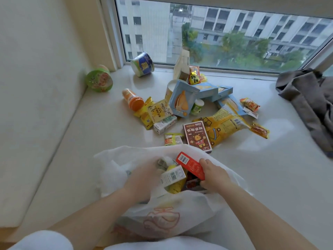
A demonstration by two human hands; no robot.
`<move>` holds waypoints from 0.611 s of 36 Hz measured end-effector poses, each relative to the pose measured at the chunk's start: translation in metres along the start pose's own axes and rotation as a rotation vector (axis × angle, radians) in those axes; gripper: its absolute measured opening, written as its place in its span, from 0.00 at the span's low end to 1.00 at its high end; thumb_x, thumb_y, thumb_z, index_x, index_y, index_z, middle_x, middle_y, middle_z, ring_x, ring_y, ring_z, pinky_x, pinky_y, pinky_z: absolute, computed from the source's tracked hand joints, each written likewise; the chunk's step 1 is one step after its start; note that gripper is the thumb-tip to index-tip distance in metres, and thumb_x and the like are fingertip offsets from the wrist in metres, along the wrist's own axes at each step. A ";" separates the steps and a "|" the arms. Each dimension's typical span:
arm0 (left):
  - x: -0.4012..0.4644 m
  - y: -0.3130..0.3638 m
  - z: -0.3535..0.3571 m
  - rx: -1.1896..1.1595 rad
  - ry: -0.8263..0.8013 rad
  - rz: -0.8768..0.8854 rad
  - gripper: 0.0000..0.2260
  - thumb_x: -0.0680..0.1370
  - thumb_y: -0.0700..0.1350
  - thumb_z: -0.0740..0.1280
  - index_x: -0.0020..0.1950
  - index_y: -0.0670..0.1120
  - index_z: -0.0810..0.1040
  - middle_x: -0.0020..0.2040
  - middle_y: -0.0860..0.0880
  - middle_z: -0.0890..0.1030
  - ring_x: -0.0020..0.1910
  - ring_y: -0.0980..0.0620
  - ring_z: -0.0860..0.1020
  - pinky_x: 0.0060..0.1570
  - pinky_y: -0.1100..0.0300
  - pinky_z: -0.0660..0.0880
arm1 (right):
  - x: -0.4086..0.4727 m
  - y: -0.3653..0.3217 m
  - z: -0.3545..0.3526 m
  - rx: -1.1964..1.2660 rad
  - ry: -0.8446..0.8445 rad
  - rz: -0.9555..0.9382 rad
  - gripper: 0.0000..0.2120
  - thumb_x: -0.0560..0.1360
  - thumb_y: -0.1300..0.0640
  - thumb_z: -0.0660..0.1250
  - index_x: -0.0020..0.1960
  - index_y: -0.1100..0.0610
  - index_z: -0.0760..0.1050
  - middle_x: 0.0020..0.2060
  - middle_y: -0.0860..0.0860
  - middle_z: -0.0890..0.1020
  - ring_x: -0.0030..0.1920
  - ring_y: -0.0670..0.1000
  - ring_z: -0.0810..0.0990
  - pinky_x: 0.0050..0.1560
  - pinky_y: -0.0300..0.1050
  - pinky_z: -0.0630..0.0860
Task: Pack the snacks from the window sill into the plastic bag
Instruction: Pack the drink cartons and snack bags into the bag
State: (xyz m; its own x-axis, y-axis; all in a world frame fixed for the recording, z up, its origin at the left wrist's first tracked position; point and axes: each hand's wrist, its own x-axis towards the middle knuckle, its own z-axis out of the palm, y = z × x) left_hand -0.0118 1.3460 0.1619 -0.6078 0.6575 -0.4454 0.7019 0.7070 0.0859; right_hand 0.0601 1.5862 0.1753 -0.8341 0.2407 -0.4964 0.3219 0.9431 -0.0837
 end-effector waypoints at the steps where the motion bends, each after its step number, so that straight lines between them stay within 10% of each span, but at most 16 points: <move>1: 0.000 0.000 0.004 0.018 -0.021 0.016 0.29 0.74 0.47 0.66 0.73 0.51 0.59 0.69 0.48 0.64 0.65 0.46 0.66 0.63 0.57 0.62 | 0.001 -0.001 -0.001 -0.003 -0.014 -0.018 0.31 0.71 0.52 0.67 0.69 0.51 0.57 0.60 0.50 0.70 0.56 0.55 0.76 0.49 0.47 0.75; 13: 0.056 -0.022 -0.029 -0.206 -0.359 -0.157 0.17 0.80 0.56 0.58 0.66 0.50 0.71 0.62 0.47 0.77 0.58 0.47 0.76 0.57 0.54 0.73 | 0.001 0.003 -0.001 0.105 0.073 0.056 0.28 0.73 0.50 0.67 0.68 0.51 0.60 0.60 0.49 0.71 0.59 0.52 0.75 0.54 0.46 0.76; 18: 0.083 -0.028 -0.059 -0.159 0.230 -0.286 0.14 0.80 0.46 0.57 0.64 0.53 0.73 0.62 0.49 0.74 0.58 0.47 0.73 0.51 0.54 0.72 | 0.000 0.009 -0.007 0.192 0.141 0.064 0.26 0.73 0.51 0.67 0.67 0.51 0.62 0.60 0.49 0.71 0.59 0.51 0.74 0.54 0.46 0.76; 22: 0.106 -0.033 -0.045 0.053 0.130 -0.209 0.28 0.76 0.41 0.63 0.74 0.56 0.59 0.73 0.51 0.64 0.71 0.48 0.61 0.64 0.49 0.63 | 0.000 0.007 -0.011 0.231 0.195 -0.004 0.23 0.73 0.53 0.67 0.65 0.52 0.64 0.61 0.49 0.71 0.59 0.51 0.73 0.56 0.45 0.74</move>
State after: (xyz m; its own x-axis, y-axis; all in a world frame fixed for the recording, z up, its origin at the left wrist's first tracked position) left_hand -0.1161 1.4037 0.1518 -0.7817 0.5291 -0.3303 0.5727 0.8186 -0.0442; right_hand 0.0574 1.5958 0.1842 -0.8989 0.2973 -0.3218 0.3927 0.8724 -0.2909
